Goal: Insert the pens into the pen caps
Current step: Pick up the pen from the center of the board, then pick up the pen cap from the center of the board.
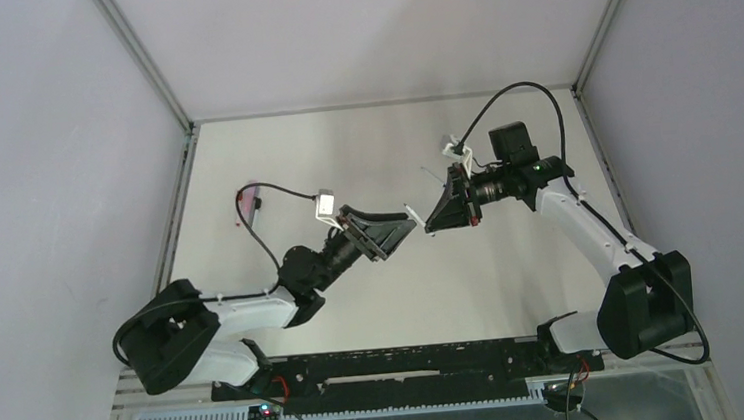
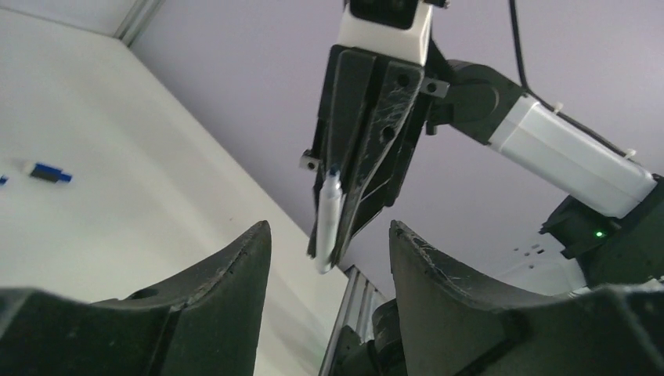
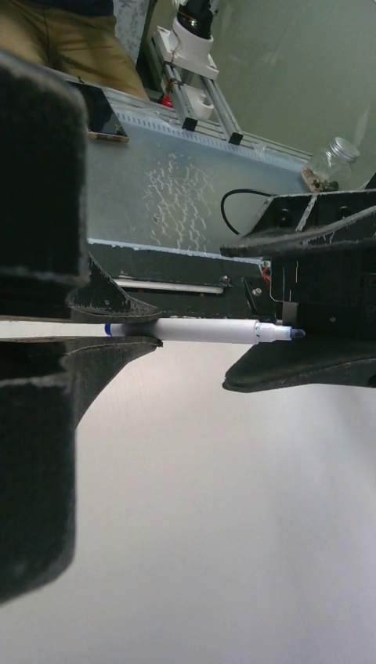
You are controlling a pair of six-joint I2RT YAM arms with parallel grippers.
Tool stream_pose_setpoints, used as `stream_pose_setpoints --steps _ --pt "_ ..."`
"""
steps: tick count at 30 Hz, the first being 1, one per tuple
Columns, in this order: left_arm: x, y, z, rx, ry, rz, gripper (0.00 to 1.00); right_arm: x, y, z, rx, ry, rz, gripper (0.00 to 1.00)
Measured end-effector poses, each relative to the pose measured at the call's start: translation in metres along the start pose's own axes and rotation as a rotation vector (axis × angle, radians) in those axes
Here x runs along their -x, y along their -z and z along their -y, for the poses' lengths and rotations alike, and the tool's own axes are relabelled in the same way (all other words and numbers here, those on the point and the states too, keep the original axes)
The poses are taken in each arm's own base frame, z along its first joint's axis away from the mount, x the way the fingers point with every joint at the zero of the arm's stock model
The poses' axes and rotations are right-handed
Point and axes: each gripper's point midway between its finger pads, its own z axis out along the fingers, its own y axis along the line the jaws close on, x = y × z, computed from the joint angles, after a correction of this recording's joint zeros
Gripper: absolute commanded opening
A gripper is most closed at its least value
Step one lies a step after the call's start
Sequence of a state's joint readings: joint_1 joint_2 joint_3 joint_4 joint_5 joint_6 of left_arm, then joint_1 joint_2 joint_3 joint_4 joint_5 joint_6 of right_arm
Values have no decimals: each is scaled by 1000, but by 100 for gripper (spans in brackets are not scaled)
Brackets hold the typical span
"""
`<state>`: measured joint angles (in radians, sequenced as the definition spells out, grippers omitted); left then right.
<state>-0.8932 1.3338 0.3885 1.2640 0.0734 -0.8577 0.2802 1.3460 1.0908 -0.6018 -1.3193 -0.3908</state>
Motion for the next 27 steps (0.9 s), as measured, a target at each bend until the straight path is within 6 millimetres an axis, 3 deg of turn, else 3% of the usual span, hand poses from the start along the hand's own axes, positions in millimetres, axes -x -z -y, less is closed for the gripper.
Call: stream_pose_setpoints --steps 6,12,16,22,23,25,27 --pt "3 -14 14 -50 25 33 43 -1 -4 -3 14 4 -7 0" --pt "-2 -16 13 -51 43 28 26 -1 -5 -5 22 6 -9 0" --pt "-5 -17 9 -40 49 21 2 -1 -5 -6 25 4 -8 0" --pt "-5 -17 8 -41 48 23 0 -1 -5 -6 24 1 -9 1" --pt "-5 -17 8 -41 48 23 0 -1 -5 -6 24 1 -9 8" --pt "-5 -17 8 -40 40 24 0 -2 -5 -5 22 4 -11 31" --pt "-5 -17 6 -35 33 25 0 -3 -5 -5 20 13 -14 40"
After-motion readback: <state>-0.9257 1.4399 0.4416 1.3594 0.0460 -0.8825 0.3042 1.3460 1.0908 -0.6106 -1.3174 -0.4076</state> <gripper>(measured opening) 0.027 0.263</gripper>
